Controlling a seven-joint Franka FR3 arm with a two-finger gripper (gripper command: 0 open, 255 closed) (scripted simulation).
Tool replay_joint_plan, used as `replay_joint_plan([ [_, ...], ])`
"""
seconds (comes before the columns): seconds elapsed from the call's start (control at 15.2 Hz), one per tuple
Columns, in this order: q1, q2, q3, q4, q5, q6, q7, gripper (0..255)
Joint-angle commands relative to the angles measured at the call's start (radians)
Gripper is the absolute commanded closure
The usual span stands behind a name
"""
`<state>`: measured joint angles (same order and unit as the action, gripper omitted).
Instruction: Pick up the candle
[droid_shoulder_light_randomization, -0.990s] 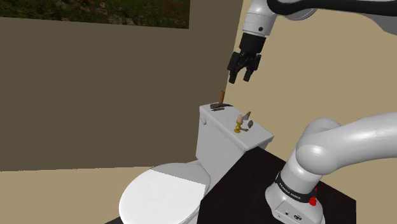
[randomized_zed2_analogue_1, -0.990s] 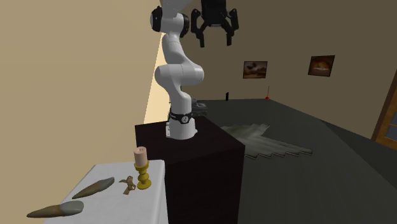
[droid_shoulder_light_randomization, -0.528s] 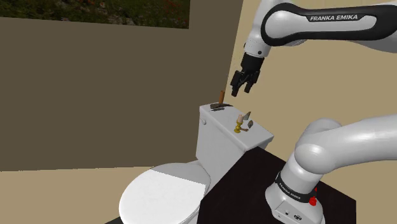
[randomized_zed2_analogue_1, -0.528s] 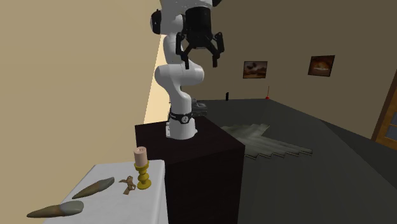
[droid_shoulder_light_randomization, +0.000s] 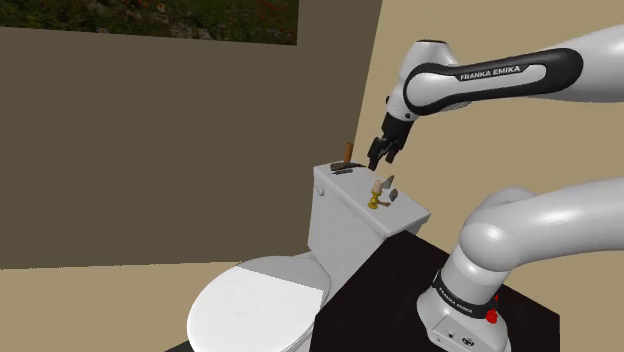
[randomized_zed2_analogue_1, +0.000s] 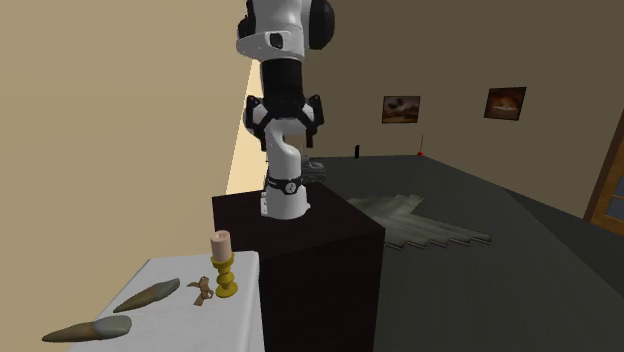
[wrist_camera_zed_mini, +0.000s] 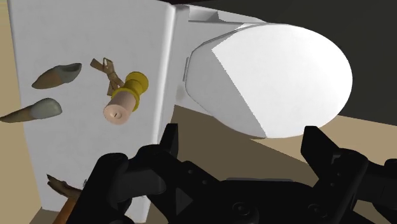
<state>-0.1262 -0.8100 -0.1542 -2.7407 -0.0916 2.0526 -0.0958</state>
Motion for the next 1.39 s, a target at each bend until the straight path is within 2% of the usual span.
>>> replay_joint_plan([
  [0.0, -0.018, 0.031, -0.030, -0.031, -0.028, 0.075, -0.032, 0],
  [0.4, -0.070, 0.194, -0.136, -0.084, -0.103, 0.326, -0.134, 0],
  [0.66, -0.083, 0.348, -0.216, -0.082, -0.129, 0.504, -0.209, 0],
  [0.92, -0.058, 0.525, -0.312, -0.051, -0.099, 0.677, -0.312, 0],
  [1.32, -0.023, 0.612, -0.343, -0.065, -0.050, 0.775, -0.351, 0],
])
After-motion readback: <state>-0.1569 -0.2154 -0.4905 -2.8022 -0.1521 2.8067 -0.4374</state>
